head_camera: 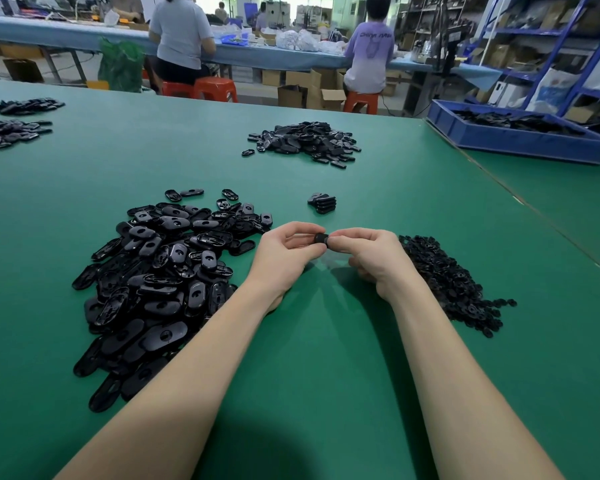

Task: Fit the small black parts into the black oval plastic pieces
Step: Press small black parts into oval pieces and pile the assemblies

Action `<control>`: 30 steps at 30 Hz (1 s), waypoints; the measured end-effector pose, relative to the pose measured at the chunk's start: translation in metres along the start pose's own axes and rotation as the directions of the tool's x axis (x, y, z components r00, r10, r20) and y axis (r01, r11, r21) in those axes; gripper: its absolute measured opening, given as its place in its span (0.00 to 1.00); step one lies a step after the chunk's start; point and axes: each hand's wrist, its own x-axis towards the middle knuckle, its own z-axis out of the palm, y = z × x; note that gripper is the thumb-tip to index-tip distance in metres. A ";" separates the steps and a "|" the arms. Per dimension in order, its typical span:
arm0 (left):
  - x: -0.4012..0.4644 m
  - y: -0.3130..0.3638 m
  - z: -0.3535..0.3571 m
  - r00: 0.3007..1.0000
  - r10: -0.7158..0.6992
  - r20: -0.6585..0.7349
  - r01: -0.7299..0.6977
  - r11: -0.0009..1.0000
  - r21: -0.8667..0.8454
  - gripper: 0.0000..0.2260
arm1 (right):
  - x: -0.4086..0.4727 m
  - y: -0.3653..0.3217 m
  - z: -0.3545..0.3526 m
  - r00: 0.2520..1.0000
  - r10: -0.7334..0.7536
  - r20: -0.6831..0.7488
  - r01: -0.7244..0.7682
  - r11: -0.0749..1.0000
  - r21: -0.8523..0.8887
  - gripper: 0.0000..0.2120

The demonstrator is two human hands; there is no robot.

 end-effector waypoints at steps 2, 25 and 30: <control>0.000 0.000 0.000 1.000 -0.007 -0.008 0.007 1.000 0.007 0.11 | 0.000 0.001 0.000 1.000 -0.010 -0.025 0.010 1.000 -0.026 0.05; 0.000 0.005 -0.002 0.988 -0.153 0.016 0.153 0.986 -0.071 0.07 | 0.000 0.003 -0.001 0.995 -0.073 0.072 0.073 0.997 0.007 0.04; 0.000 0.005 0.000 0.989 -0.146 -0.009 0.145 0.989 -0.031 0.06 | 0.000 0.005 0.000 0.990 -0.106 0.091 0.106 0.994 0.006 0.05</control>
